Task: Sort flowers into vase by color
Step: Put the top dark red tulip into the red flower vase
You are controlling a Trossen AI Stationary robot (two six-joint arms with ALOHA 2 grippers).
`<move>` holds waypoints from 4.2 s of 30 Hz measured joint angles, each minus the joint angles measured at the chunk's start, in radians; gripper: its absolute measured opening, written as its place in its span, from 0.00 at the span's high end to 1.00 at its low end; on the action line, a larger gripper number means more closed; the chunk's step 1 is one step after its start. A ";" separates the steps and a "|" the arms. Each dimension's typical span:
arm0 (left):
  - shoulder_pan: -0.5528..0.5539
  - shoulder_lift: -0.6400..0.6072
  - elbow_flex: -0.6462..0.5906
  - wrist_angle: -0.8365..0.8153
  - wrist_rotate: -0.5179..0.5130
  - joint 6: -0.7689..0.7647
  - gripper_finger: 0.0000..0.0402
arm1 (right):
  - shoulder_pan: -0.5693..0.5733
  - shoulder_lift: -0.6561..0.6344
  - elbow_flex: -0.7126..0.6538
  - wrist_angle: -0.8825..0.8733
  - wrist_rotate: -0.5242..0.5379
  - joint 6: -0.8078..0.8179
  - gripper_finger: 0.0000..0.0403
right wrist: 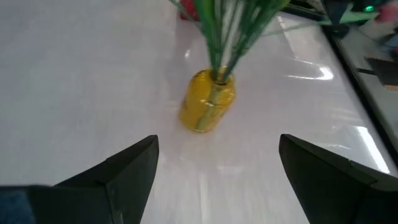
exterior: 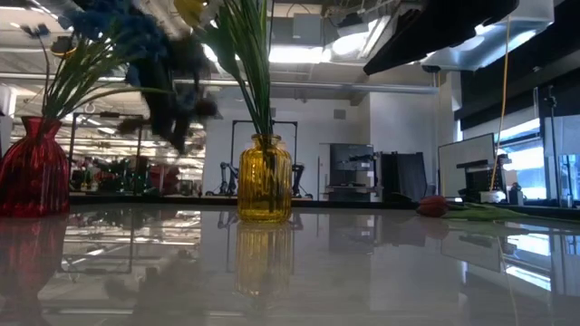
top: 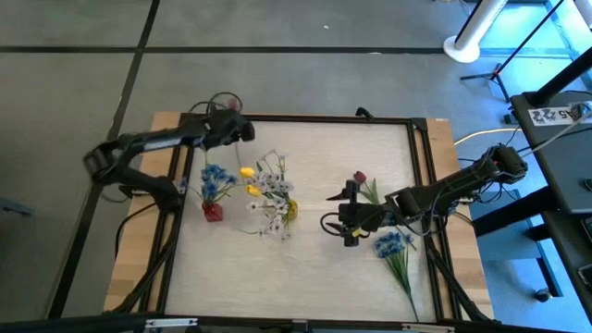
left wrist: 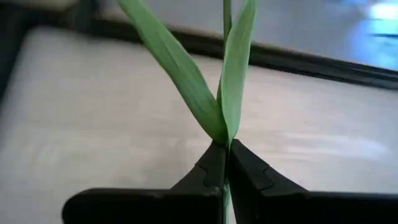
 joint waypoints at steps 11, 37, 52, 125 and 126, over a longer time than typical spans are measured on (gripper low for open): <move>-0.600 -0.499 -0.021 -0.079 -0.545 0.275 1.00 | 0.000 0.000 0.000 0.074 0.014 0.004 0.18; -1.198 -0.807 0.158 0.108 -0.792 1.041 1.00 | 0.000 0.000 0.000 0.172 0.030 0.025 0.18; -1.213 -0.783 0.206 0.083 -0.076 1.112 1.00 | -0.001 0.000 0.000 0.269 0.120 0.024 0.18; -1.212 -1.076 -0.358 0.056 -0.253 0.597 0.88 | -0.001 0.001 0.000 0.395 0.196 0.028 0.18; -1.212 -1.075 -0.345 0.038 -0.246 0.593 0.86 | -0.001 0.001 0.000 0.395 0.196 0.028 0.18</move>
